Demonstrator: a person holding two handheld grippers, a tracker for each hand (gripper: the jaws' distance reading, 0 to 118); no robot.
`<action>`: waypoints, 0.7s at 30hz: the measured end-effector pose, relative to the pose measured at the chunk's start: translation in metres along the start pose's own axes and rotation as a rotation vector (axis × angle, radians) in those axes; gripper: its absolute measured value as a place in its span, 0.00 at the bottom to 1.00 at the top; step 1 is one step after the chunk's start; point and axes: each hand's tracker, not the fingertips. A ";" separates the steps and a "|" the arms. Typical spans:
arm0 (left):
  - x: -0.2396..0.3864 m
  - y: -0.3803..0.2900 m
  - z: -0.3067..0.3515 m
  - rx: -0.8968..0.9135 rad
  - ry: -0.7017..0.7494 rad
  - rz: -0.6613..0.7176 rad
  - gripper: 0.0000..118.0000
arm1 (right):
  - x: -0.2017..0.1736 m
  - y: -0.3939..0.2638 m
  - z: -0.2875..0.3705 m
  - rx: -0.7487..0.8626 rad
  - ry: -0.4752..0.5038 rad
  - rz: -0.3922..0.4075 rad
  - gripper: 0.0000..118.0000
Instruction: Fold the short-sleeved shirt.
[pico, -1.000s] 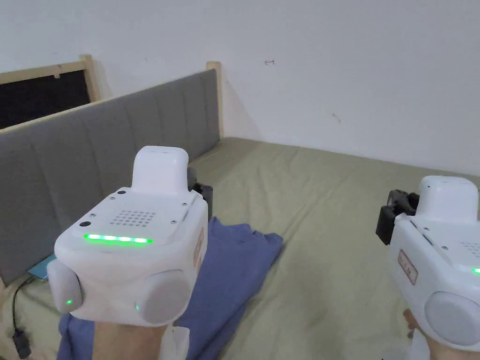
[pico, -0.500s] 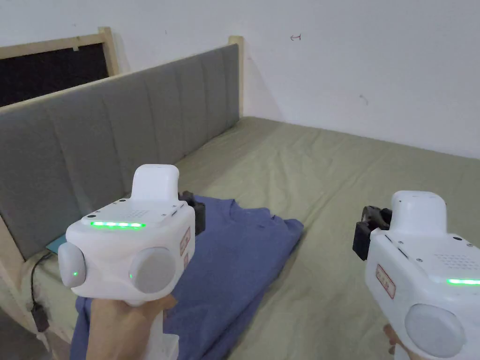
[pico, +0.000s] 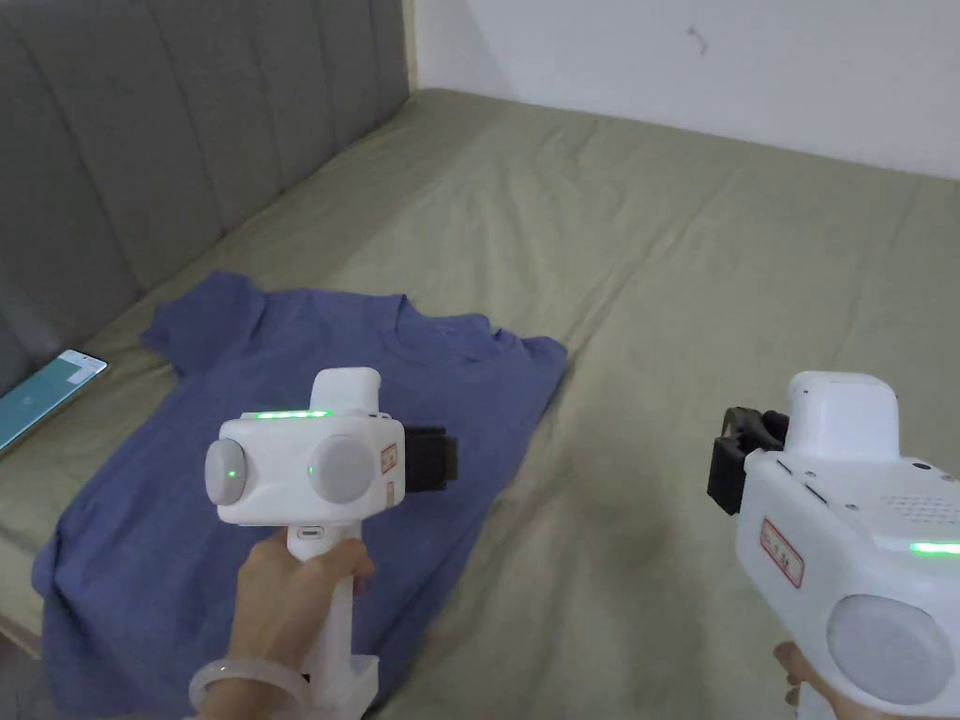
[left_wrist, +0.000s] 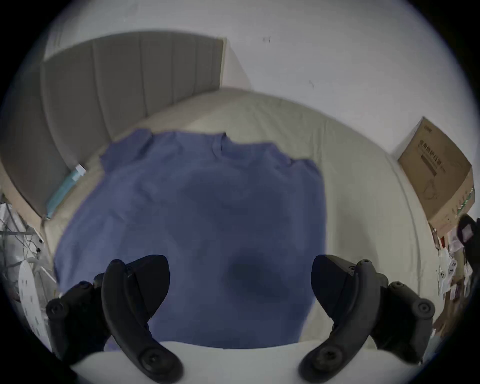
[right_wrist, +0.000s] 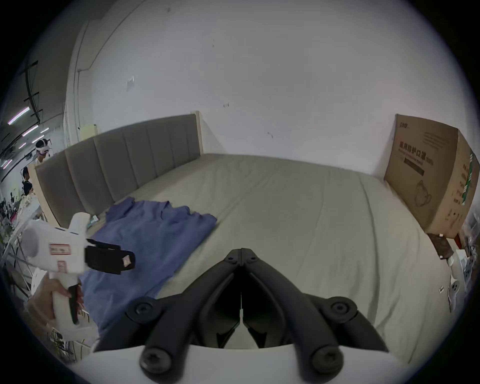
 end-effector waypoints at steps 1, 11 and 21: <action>-0.001 -0.001 -0.018 -0.039 -0.008 -0.011 0.95 | 0.001 -0.003 -0.005 -0.015 0.000 0.006 0.00; 0.001 -0.005 -0.046 -0.076 0.037 -0.083 0.56 | 0.010 -0.012 -0.032 -0.075 -0.008 -0.065 0.00; -0.035 0.011 -0.029 -0.118 -0.059 0.192 0.03 | 0.016 -0.019 -0.018 -0.087 -0.007 -0.146 0.00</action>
